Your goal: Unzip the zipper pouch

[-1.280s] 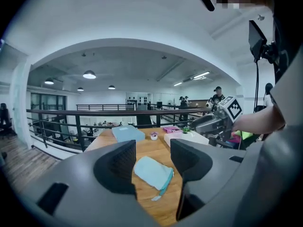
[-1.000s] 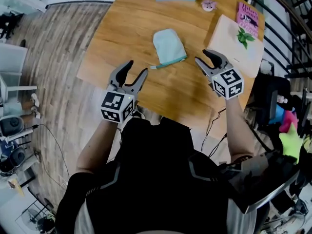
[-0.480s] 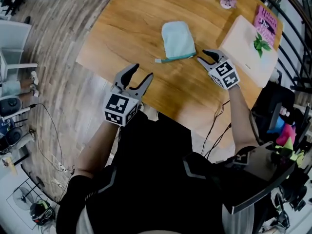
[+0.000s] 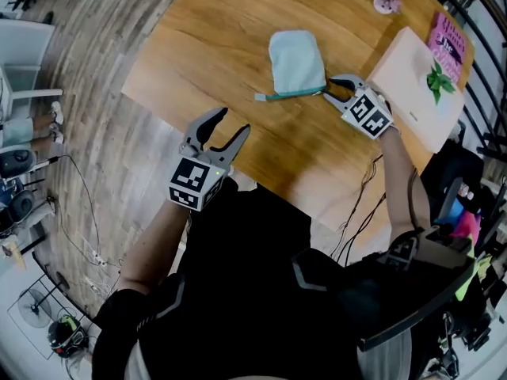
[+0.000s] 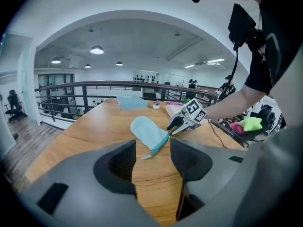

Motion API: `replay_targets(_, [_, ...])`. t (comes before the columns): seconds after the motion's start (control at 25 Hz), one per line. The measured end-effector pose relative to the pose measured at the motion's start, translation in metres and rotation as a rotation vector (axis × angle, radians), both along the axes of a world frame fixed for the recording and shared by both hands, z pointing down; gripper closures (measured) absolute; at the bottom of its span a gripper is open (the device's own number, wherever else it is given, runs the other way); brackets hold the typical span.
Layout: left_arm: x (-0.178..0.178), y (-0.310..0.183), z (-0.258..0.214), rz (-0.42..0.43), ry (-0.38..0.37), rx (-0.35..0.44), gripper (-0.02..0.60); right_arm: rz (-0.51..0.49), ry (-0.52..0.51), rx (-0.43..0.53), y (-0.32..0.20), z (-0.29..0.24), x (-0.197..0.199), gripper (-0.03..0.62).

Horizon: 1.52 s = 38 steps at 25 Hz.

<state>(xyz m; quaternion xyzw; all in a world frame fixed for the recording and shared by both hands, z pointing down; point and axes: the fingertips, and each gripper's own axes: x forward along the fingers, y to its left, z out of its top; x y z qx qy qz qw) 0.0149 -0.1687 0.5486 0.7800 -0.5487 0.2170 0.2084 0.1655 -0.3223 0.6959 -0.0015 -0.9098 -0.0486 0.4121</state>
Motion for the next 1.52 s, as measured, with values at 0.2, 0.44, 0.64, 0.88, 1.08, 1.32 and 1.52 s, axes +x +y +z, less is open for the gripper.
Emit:
replay_targets(0.2, [-0.001, 0.0, 0.007, -0.002, -0.01, -0.014, 0.337, -0.106, 0.042, 0.028, 0.002, 0.01, -0.006, 0.475])
replay_targets(0.44, [-0.007, 0.005, 0.007, 0.003, -0.013, -0.032, 0.337, -0.093, 0.019, -0.055, 0.012, 0.007, -0.011, 0.521])
replay_targets(0.64, [-0.007, 0.002, 0.004, 0.027, -0.008, -0.028, 0.338, -0.034, -0.025, -0.169, 0.025, -0.002, -0.013, 0.537])
replay_targets(0.88, [-0.005, -0.004, -0.011, 0.07, 0.018, 0.007, 0.339, 0.11, -0.115, -0.279, 0.039, -0.033, -0.018, 0.54])
replay_targets(1.08, [-0.002, -0.009, -0.025, 0.131, 0.044, 0.039, 0.339, 0.228, -0.169, -0.318, 0.046, -0.066, -0.023, 0.542])
replay_targets(1.32, [-0.009, -0.023, -0.049, 0.198, 0.075, 0.089, 0.339, 0.357, -0.253, -0.331, 0.054, -0.118, -0.035, 0.543])
replay_targets(1.52, [-0.006, -0.031, -0.07, 0.295, 0.103, 0.133, 0.341, 0.45, -0.297, -0.323, 0.062, -0.16, -0.042, 0.543])
